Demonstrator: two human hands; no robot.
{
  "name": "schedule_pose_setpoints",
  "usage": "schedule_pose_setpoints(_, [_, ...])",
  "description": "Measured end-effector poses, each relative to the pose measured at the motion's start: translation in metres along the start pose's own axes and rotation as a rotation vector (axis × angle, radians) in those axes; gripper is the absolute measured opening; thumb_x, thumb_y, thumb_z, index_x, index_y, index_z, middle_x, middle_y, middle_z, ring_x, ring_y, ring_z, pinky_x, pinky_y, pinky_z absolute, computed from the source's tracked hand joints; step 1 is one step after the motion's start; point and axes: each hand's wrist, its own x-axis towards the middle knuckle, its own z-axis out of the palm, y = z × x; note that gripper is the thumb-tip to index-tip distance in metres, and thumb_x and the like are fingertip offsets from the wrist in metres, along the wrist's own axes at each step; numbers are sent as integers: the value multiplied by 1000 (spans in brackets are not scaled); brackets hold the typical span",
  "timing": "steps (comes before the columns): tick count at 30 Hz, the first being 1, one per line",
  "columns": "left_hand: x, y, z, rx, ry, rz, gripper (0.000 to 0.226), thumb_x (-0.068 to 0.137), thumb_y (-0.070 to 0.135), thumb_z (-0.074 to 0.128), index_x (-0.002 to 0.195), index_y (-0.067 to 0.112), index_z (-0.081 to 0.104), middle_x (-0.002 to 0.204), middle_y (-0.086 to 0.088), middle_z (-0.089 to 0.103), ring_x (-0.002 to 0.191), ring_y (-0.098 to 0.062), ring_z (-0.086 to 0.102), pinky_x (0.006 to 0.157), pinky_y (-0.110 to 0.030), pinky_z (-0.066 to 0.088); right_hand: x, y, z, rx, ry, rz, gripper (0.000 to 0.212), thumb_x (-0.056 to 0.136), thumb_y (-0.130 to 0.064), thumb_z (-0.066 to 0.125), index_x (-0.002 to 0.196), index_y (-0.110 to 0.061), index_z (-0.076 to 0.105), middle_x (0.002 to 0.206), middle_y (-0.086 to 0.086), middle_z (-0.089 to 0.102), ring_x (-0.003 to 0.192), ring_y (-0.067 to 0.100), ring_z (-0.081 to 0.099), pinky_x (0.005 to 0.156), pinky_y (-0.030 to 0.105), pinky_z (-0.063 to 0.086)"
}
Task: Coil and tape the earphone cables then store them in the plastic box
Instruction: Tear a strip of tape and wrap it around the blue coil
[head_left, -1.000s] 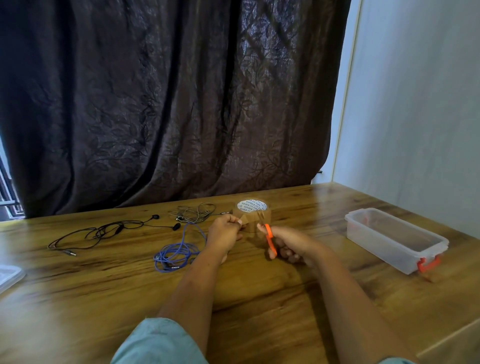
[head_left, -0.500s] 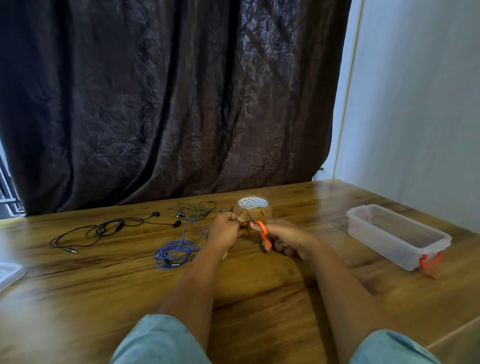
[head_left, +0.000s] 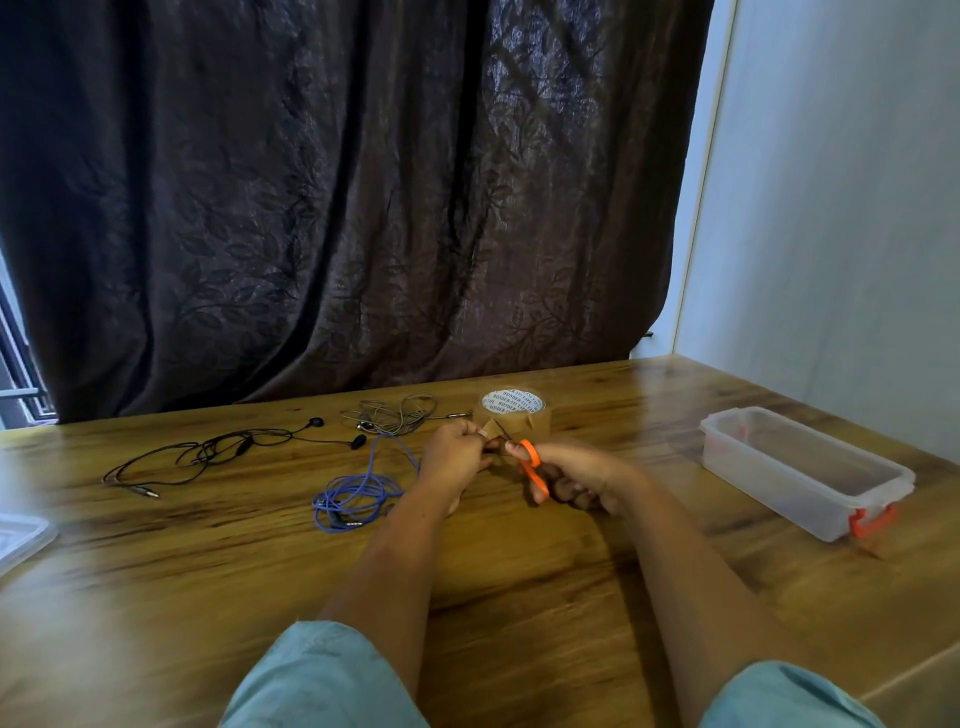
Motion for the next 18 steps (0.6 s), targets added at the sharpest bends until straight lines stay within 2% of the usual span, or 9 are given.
schedule_pose_setpoints(7, [-2, 2, -1, 14, -4, -7, 24, 99, 6, 41, 81, 10, 57, 95, -6, 63, 88, -9, 60, 71, -22, 51, 0, 3, -2, 20, 12, -70, 35, 84, -55, 59, 90, -22, 53, 64, -3, 62, 38, 1, 28, 35, 14, 15])
schedule_pose_setpoints(15, [0, 2, -2, -15, 1, -45, 23, 99, 7, 40, 84, 9, 58, 97, -7, 62, 91, -11, 60, 72, -25, 53, 2, 8, -4, -2, -18, -99, 26, 86, -48, 62, 78, -25, 54, 65, -5, 62, 43, 3, 30, 36, 15, 17])
schedule_pose_setpoints(18, [2, 3, -1, -25, 14, -58, 24, 97, 6, 39, 85, 10, 59, 96, -8, 62, 87, -12, 60, 71, -27, 53, 2, 9, -4, -16, -33, -106, 21, 88, -43, 62, 80, -25, 54, 62, -7, 61, 43, 2, 30, 36, 15, 16])
